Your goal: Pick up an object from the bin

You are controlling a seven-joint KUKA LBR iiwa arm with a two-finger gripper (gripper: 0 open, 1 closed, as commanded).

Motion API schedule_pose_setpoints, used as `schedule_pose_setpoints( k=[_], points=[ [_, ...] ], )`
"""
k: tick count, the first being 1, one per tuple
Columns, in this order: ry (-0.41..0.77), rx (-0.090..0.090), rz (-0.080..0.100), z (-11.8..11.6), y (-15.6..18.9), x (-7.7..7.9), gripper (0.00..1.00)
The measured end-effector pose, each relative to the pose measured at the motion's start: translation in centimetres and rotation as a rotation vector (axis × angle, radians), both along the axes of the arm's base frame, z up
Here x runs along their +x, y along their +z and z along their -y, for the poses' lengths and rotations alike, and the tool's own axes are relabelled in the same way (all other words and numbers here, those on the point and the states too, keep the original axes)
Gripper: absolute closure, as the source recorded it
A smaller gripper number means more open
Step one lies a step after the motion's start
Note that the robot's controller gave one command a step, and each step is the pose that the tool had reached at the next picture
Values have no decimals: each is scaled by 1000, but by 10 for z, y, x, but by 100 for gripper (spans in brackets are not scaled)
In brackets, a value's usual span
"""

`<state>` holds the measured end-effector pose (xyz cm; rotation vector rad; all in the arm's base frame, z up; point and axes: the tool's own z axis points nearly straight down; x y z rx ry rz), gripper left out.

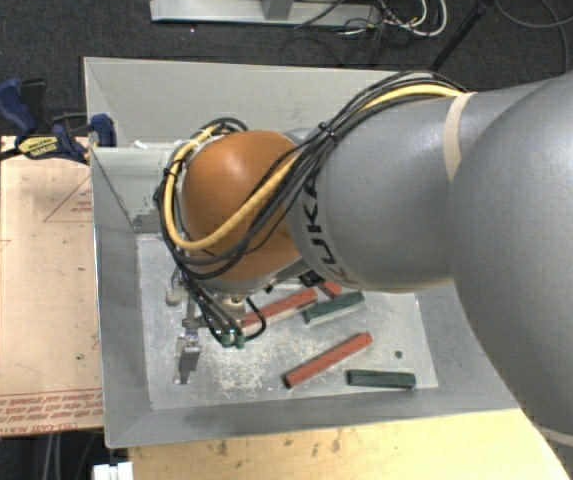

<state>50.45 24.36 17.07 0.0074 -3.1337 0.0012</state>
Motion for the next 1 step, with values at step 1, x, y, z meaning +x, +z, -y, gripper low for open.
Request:
schedule_pose_setpoints(
  k=[1],
  points=[
    [-5,2,7,1,4,2,0]
  ],
)
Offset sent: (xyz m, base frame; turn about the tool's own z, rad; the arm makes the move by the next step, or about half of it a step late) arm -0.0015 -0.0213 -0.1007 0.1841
